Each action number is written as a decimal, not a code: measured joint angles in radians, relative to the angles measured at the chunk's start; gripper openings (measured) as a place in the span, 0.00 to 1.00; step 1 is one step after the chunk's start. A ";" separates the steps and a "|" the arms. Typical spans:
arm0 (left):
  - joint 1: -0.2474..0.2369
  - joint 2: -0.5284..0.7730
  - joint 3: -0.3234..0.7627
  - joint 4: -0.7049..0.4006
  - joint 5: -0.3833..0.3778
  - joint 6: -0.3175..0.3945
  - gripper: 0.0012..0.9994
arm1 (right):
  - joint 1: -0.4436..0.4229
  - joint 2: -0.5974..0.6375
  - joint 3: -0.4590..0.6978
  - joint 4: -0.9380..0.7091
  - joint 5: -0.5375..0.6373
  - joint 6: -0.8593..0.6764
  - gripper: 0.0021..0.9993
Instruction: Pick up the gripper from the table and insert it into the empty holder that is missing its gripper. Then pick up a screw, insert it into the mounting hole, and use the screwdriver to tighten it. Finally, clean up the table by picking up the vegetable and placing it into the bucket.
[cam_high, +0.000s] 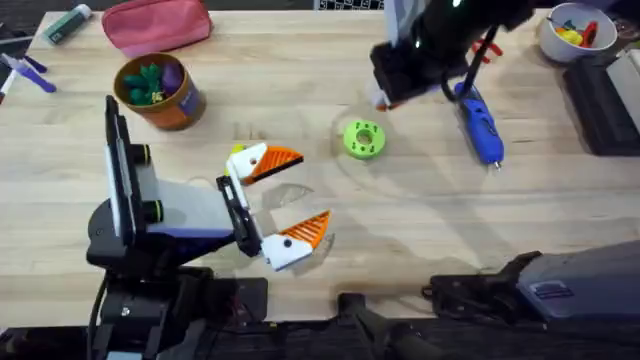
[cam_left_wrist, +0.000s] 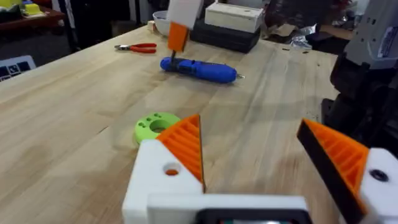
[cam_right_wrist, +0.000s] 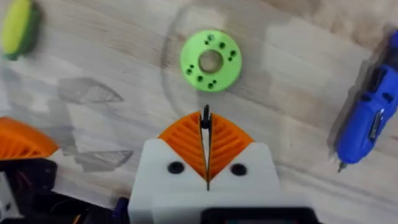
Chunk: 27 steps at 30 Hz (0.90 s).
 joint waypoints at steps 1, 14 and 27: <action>0.000 0.000 0.000 0.000 0.000 0.000 0.95 | 0.012 0.000 0.028 -0.009 0.000 -0.009 0.00; 0.000 0.000 0.000 0.000 0.000 0.000 0.95 | 0.208 0.104 0.409 -0.215 0.000 -0.098 0.00; 0.000 0.000 0.000 0.000 0.000 0.000 0.95 | 0.436 0.242 0.512 -0.196 0.001 -0.248 0.00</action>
